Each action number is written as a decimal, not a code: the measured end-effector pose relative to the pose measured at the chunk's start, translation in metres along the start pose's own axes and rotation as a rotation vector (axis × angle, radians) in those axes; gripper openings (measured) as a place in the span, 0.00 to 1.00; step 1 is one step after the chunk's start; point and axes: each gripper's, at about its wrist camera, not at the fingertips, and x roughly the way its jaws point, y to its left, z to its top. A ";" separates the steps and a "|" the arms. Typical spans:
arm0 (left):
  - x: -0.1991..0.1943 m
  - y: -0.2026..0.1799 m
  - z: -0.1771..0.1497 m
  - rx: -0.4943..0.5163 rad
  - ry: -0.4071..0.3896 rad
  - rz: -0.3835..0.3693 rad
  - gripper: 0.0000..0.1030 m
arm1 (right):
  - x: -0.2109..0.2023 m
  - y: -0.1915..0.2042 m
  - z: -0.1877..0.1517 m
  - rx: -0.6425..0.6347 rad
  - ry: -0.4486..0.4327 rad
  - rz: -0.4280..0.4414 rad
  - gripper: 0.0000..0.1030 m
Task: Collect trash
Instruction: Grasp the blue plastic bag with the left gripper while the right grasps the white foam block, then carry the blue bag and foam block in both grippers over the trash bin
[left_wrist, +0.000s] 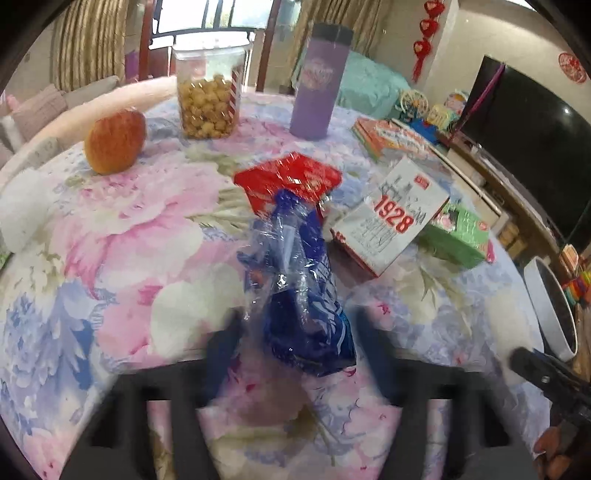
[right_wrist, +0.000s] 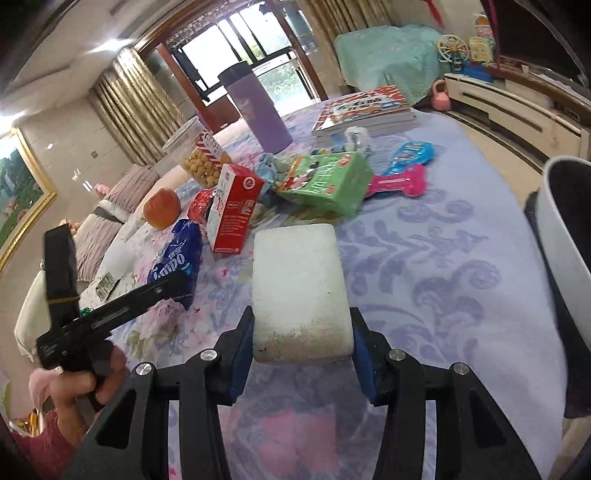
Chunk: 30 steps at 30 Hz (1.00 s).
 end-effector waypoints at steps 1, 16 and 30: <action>-0.001 -0.002 0.000 0.003 -0.007 0.005 0.42 | -0.003 -0.001 -0.001 0.002 -0.005 -0.004 0.47; -0.043 -0.050 -0.042 0.162 0.008 -0.088 0.30 | -0.053 -0.026 -0.013 0.034 -0.080 -0.041 0.47; -0.059 -0.121 -0.051 0.315 0.018 -0.205 0.30 | -0.098 -0.059 -0.024 0.077 -0.147 -0.098 0.47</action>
